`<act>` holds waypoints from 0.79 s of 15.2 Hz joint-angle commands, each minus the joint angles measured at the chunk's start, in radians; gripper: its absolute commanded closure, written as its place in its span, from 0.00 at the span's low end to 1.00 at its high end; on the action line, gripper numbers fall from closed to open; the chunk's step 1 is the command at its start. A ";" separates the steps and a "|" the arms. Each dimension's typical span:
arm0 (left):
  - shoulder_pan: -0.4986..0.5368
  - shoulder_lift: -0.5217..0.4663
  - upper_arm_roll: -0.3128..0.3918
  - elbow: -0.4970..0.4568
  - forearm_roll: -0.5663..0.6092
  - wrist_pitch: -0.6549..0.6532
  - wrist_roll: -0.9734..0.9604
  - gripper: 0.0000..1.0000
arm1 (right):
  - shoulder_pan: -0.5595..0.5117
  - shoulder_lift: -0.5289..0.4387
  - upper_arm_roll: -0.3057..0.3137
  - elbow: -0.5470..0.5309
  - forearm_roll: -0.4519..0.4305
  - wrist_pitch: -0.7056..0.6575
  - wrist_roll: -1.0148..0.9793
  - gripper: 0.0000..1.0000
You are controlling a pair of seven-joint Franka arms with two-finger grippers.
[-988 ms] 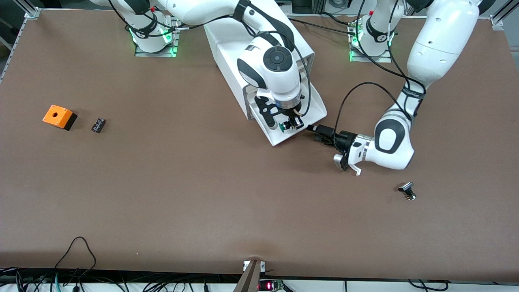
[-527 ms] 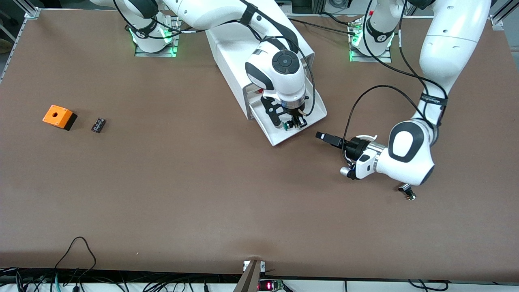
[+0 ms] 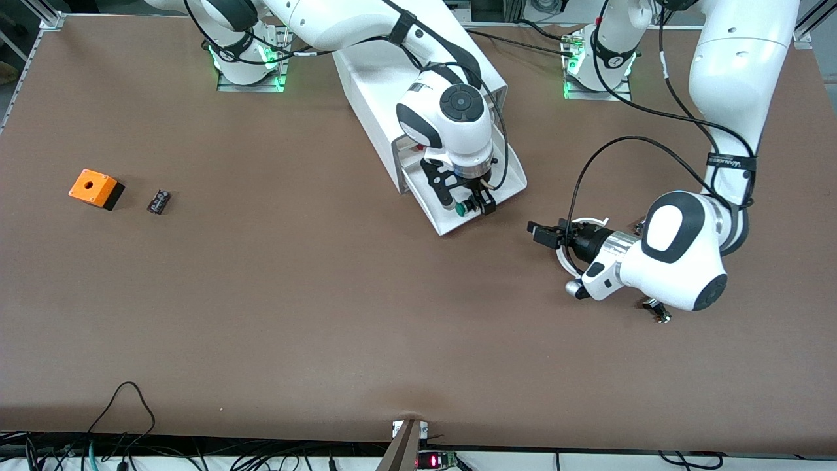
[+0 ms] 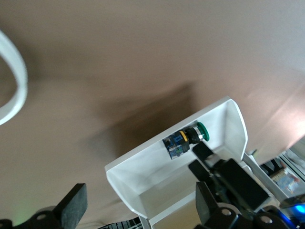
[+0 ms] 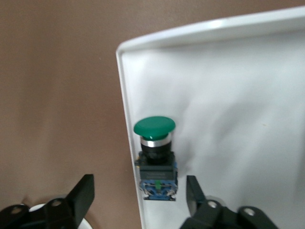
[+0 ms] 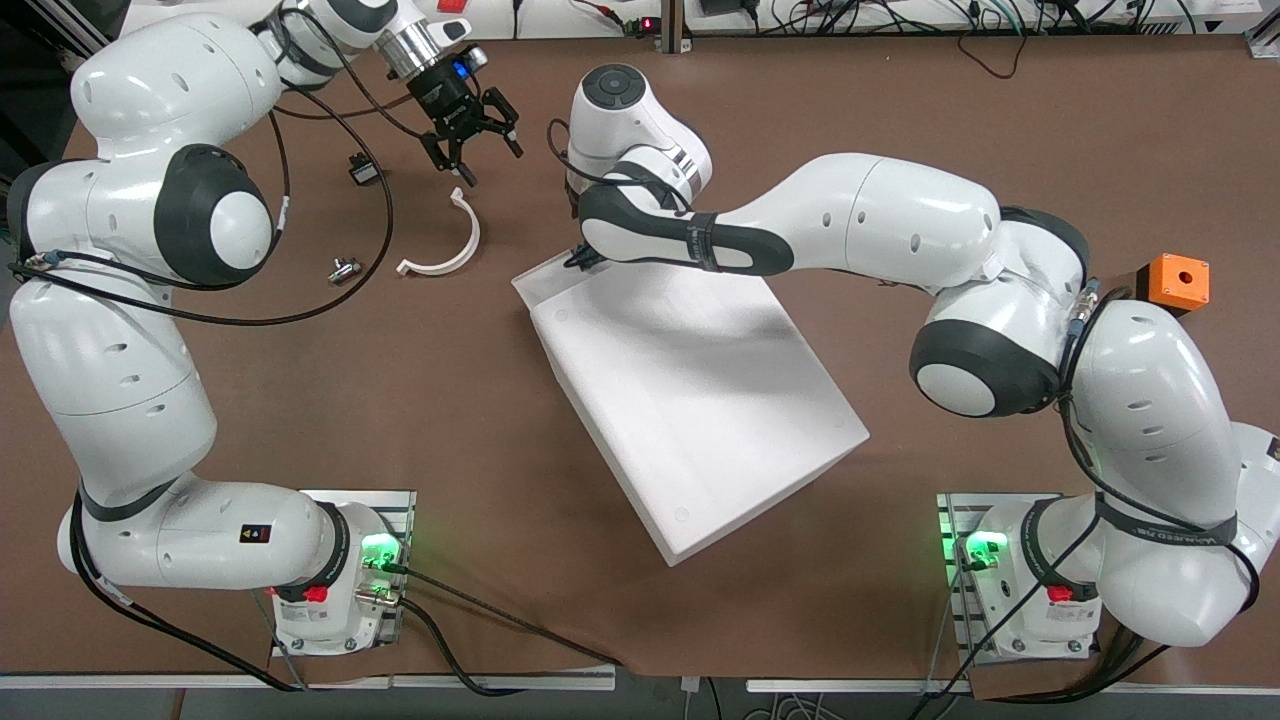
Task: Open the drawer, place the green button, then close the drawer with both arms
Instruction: 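Open the right gripper to release the button while the left gripper releases the handle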
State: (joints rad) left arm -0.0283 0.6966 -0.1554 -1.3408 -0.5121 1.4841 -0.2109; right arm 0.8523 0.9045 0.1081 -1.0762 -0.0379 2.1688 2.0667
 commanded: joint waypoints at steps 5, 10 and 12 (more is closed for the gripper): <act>-0.021 -0.008 -0.010 0.268 0.415 -0.134 -0.153 0.00 | -0.087 -0.105 -0.065 0.025 -0.005 -0.153 -0.153 0.00; -0.018 -0.003 -0.001 0.275 0.422 -0.134 -0.153 0.00 | -0.228 -0.209 -0.070 0.022 0.082 -0.250 -0.434 0.00; -0.038 -0.005 0.002 0.253 0.435 -0.057 -0.174 0.00 | -0.291 -0.242 -0.071 0.016 0.108 -0.270 -0.529 0.00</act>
State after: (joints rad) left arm -0.0410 0.6835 -0.1566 -1.0890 -0.1144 1.3776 -0.3537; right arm 0.6208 0.7065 0.0246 -1.0405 0.0377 1.9334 1.6321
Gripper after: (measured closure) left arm 0.000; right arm 0.000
